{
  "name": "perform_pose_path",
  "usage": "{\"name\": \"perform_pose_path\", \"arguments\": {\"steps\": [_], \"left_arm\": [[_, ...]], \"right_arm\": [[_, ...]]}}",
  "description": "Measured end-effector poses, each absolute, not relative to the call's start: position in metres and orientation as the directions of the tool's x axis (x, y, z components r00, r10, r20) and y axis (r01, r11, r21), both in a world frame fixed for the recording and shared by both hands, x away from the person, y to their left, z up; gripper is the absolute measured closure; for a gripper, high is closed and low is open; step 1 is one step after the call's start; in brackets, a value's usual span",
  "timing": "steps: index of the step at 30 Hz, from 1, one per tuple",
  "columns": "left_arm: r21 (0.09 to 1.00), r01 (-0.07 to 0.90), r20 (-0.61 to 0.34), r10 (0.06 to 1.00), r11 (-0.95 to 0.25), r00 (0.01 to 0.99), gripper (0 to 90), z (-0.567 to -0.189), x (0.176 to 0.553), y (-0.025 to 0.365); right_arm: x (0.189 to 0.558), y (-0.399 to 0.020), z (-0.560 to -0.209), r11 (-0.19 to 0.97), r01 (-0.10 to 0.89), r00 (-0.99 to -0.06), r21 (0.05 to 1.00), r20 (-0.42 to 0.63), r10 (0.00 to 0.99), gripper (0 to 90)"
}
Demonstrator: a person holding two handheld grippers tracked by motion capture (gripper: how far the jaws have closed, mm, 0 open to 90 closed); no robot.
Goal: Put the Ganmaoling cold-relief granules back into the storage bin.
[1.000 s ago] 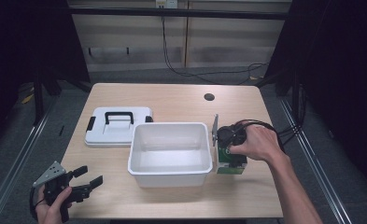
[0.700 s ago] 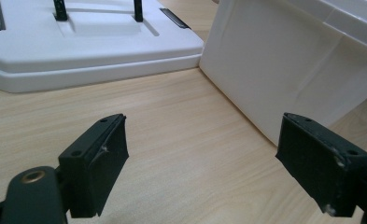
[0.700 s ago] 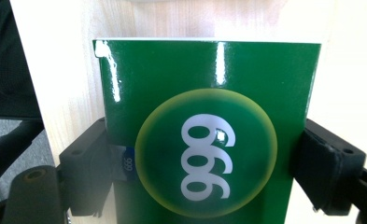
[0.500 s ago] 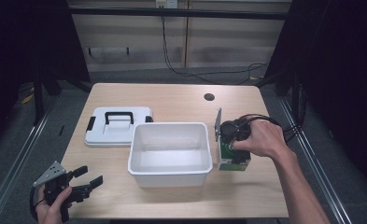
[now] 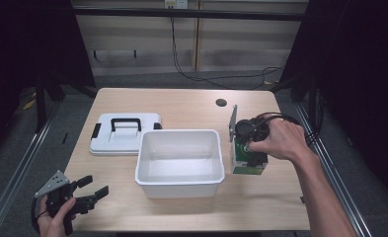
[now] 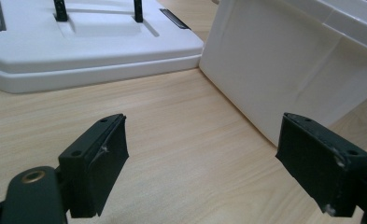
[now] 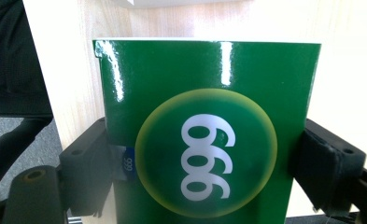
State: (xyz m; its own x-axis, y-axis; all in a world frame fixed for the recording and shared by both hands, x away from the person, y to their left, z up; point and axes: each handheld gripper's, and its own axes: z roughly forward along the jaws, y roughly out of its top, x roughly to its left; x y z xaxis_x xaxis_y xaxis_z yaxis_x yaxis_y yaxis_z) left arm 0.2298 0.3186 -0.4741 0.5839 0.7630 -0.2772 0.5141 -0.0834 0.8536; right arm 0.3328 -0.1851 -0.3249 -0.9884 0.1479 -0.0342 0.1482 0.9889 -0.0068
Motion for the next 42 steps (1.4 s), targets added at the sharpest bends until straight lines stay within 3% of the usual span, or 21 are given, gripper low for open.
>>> {"name": "perform_pose_path", "arguments": {"steps": [32,42], "left_arm": [[0.855,0.512,-0.281,0.759,-0.079,0.587,15.9,-0.474,0.230,0.318],[0.855,0.513,-0.279,0.760,-0.082,0.587,15.9,-0.474,0.231,0.318]], "right_arm": [[0.339,-0.171,-0.279,0.992,0.126,-0.990,0.003,-0.062,0.126,16.1],[0.344,-0.142,-0.268,0.998,0.060,-0.996,-0.006,-0.061,0.060,16.1]]}}
